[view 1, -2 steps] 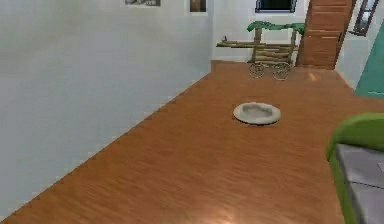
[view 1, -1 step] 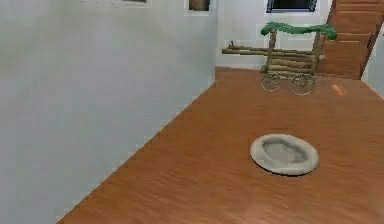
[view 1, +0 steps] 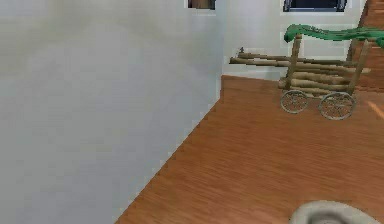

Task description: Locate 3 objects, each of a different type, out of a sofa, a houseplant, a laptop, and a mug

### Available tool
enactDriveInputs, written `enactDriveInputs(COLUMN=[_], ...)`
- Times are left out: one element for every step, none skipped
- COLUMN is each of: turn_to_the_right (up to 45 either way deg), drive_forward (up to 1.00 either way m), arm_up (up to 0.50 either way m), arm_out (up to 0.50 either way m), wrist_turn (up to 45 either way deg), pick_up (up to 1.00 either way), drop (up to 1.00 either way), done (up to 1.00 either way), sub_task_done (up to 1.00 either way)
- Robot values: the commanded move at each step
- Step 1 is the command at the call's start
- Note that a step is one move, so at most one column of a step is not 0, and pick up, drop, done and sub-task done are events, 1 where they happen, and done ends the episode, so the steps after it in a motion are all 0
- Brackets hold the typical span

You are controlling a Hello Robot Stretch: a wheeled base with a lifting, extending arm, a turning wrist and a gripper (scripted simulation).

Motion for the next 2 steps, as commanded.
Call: enactDriveInputs(turn_to_the_right=[3.0,0.0], drive_forward=[0.00,0.75], arm_up=[0.00,0.00], arm_out=[0.00,0.00], wrist_turn=[0.0,0.0], pick_up=[0.00,0.00], drop=[0.00,0.00], done=[0.00,0.00], sub_task_done=[0.00,0.00])
